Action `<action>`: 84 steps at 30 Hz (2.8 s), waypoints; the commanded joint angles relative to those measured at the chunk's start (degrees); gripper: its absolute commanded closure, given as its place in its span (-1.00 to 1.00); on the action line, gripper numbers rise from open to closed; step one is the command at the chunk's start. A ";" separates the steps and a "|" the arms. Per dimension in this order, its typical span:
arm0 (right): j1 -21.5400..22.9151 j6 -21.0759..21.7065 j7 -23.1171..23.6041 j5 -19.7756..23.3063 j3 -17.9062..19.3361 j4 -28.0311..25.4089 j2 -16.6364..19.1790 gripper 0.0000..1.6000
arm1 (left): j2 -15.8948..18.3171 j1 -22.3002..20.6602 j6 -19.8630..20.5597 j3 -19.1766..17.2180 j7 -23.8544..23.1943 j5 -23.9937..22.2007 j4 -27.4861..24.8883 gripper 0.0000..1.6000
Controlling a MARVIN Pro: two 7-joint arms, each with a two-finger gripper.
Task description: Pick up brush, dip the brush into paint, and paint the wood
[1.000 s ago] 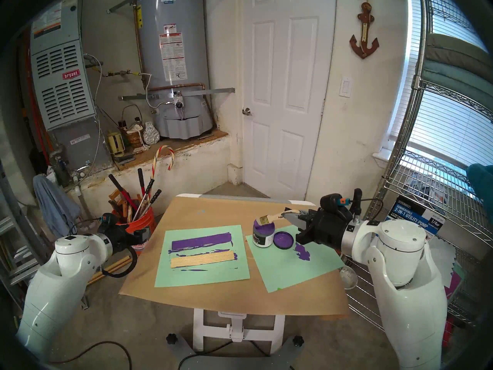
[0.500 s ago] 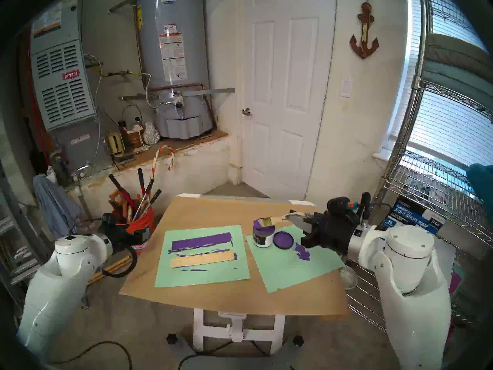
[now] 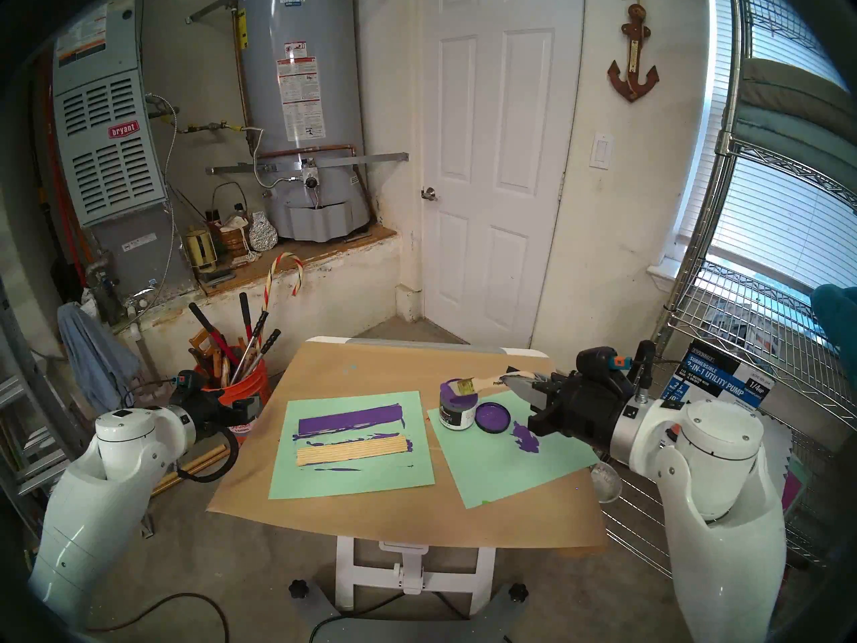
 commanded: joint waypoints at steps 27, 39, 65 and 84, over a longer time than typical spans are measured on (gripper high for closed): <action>1.28 4.51 -3.43 7.19 -11.37 -4.23 -12.40 1.00 | 0.11 -0.27 -0.14 -0.48 0.04 -0.10 -0.76 -1.00; 5.43 8.15 -9.65 5.24 -21.00 0.45 -14.95 1.00 | 0.10 -0.24 -0.12 -0.52 0.06 -0.12 -0.81 -1.00; 7.19 10.83 -9.97 2.60 -28.67 4.68 -14.22 1.00 | 0.08 -0.22 -0.11 -0.54 0.08 -0.13 -0.84 -1.00; 8.55 10.45 -10.65 -0.12 -31.06 8.32 -16.68 1.00 | 0.09 -0.22 -0.11 -0.54 0.07 -0.13 -0.84 -1.00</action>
